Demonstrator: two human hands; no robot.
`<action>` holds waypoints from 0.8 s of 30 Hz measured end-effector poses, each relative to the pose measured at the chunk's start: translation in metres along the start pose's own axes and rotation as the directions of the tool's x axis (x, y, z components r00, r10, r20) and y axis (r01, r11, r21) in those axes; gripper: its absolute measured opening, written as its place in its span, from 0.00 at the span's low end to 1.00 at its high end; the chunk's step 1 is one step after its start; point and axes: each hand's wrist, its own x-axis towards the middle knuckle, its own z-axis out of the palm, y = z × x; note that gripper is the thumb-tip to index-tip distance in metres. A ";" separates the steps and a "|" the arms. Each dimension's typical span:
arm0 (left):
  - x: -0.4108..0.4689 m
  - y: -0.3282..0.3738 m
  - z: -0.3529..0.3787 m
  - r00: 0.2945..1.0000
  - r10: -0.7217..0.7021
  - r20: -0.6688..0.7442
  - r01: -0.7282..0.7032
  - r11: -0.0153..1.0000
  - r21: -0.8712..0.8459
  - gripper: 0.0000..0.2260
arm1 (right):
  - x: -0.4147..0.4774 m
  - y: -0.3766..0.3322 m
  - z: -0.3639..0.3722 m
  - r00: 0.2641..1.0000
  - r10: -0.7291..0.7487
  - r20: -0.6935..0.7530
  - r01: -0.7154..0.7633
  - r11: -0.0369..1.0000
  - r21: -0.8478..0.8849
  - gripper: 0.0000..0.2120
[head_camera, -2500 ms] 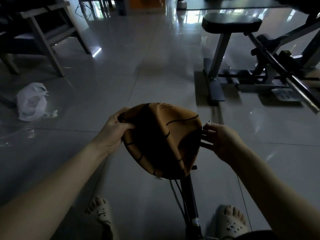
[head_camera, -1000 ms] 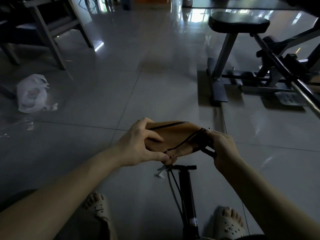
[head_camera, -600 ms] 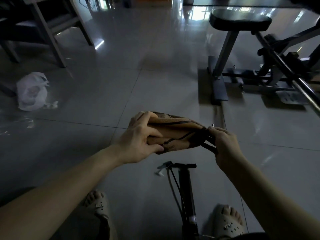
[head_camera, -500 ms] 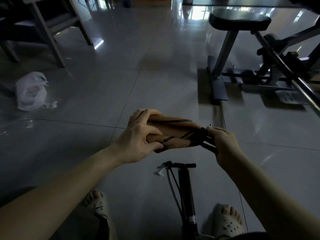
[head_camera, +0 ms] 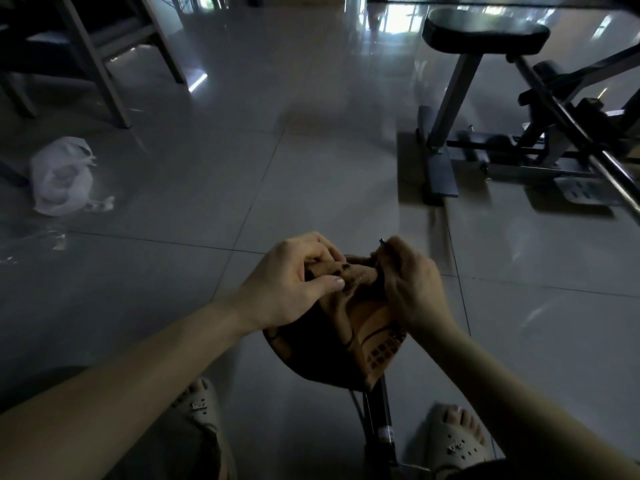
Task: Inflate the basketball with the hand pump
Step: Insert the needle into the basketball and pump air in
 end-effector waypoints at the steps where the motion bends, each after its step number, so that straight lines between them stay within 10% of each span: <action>1: -0.002 0.001 0.002 1.000 0.015 0.003 -0.015 1.000 0.019 0.03 | 0.001 0.000 0.000 1.000 -0.020 -0.014 0.019 0.998 -0.066 0.12; 11: -0.009 0.011 0.006 0.953 0.290 -0.084 -0.255 0.923 0.289 0.06 | 0.014 0.002 0.004 0.944 0.205 0.260 -0.268 0.935 0.234 0.15; 24: -0.009 0.013 0.030 0.993 -0.082 -0.091 0.098 0.976 0.194 0.22 | 0.009 0.005 0.003 0.942 0.328 -0.071 -0.334 0.935 -0.118 0.17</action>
